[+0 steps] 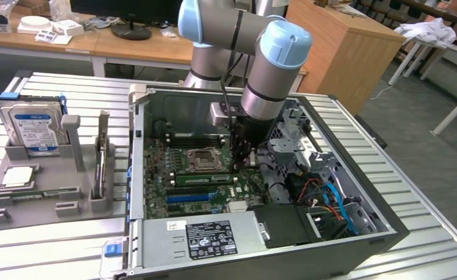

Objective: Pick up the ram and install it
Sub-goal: 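Press down the ram until it locks into place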

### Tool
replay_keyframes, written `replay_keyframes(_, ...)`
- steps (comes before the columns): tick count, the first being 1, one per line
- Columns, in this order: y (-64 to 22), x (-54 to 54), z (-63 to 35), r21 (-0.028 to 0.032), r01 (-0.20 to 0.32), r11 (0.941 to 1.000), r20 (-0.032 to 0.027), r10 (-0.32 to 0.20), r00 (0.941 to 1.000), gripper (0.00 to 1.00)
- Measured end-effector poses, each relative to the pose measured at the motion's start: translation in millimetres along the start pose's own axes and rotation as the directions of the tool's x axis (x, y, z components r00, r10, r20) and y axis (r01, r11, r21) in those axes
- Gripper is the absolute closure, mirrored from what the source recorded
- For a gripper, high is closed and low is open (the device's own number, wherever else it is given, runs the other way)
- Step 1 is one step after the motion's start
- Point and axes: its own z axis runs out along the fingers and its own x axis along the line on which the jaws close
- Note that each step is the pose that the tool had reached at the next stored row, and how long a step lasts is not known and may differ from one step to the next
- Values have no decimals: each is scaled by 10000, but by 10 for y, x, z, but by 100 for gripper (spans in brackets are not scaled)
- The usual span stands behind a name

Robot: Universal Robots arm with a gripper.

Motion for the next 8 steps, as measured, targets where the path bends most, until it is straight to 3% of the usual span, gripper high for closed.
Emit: replay_keyframes(8, -1, 1, 19, -1, 0, 10000, -1, 0, 10000, 89)
